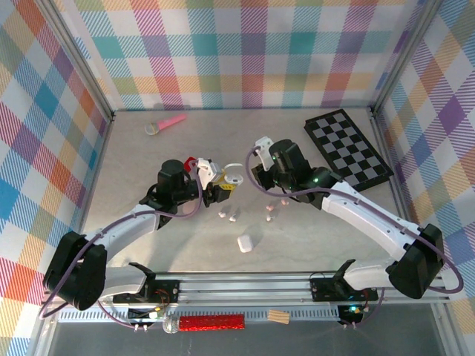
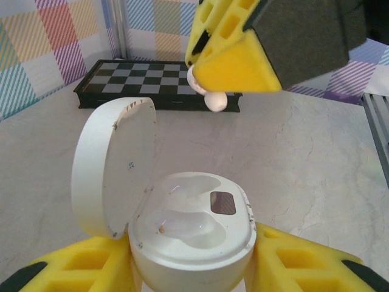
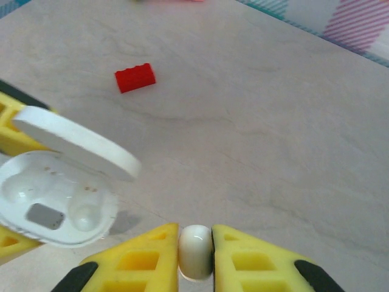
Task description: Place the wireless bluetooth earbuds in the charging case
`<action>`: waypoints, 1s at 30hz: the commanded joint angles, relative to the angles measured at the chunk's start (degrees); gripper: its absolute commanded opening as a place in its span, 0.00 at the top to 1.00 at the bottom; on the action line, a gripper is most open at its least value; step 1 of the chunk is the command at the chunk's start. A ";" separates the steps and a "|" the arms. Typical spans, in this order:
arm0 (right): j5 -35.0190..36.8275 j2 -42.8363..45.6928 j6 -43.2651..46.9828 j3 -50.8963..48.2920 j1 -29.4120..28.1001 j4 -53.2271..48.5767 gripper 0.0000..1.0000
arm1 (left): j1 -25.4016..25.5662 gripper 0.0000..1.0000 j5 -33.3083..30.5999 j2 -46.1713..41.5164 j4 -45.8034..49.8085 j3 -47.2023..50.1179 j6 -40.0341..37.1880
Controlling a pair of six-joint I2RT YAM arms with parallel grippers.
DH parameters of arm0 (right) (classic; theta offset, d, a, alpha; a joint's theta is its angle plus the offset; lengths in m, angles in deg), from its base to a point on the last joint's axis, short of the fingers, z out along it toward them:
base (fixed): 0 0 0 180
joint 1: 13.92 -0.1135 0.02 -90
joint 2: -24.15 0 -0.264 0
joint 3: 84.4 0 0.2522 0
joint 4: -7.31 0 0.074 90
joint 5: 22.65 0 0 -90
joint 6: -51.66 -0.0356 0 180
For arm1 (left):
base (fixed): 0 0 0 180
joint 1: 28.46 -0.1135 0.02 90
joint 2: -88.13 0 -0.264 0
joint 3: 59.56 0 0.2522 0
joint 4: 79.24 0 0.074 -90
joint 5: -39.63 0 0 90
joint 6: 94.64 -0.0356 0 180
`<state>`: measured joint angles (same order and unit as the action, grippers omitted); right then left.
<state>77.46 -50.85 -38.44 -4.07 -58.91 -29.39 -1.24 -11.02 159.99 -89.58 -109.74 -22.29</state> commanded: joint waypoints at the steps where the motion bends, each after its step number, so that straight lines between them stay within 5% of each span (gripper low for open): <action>1: -2.79 0.31 3.47 2.46 -1.95 2.08 0.82 | 0.72 0.58 0.83 0.20 -0.94 -1.92 -1.42; 30: -2.59 -4.71 4.98 3.41 -5.45 2.76 0.77 | 0.73 0.58 4.16 -0.39 -4.03 -1.98 0.68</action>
<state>76.19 -54.89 -34.42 -1.84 -63.88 -28.10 -0.85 -8.00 160.19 -89.82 -110.44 -22.07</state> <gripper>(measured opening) 0.215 0.426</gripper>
